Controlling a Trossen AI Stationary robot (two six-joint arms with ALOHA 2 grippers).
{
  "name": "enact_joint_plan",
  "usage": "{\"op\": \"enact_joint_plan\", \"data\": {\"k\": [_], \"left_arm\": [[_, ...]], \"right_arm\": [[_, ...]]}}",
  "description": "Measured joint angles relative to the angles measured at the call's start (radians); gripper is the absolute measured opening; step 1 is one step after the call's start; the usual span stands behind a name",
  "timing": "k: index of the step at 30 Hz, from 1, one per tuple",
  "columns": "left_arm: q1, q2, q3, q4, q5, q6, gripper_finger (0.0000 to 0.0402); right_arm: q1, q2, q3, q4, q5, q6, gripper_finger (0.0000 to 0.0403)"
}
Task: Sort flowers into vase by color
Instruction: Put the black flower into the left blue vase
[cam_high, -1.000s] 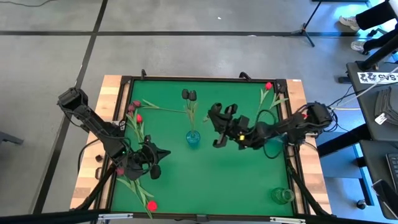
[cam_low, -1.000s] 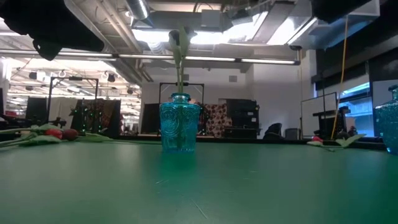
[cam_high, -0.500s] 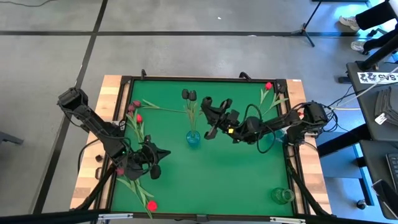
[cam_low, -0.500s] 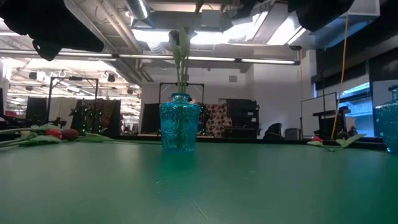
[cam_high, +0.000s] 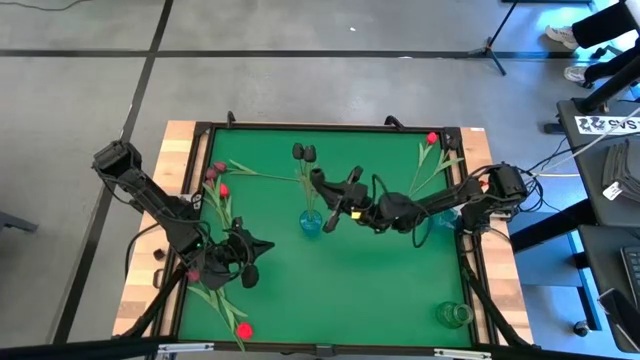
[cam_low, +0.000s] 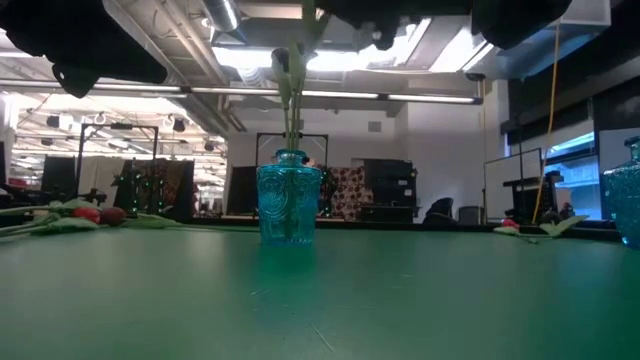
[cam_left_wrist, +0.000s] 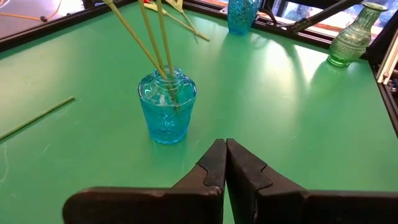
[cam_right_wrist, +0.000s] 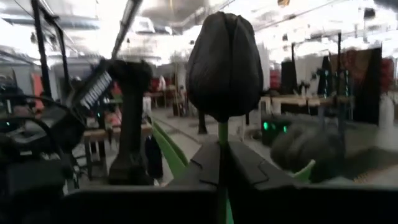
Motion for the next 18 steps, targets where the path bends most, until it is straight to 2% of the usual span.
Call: {"op": "enact_joint_plan", "data": {"k": [4, 11, 18], "left_arm": [[0.0, 0.0, 0.0, 0.0, 0.0, 0.0, 0.0004], [-0.001, 0.0, 0.0, 0.0, 0.012, 0.001, 0.0004], [-0.025, 0.0, 0.0, 0.0, 0.012, 0.019, 0.0004]], "right_arm": [[0.0, 0.0, -0.001, -0.043, 0.007, 0.009, 0.0042], [0.001, -0.004, -0.001, -0.127, 0.078, 0.035, 0.0135], [0.017, -0.103, -0.001, -0.354, 0.109, 0.035, 0.0196]]}}
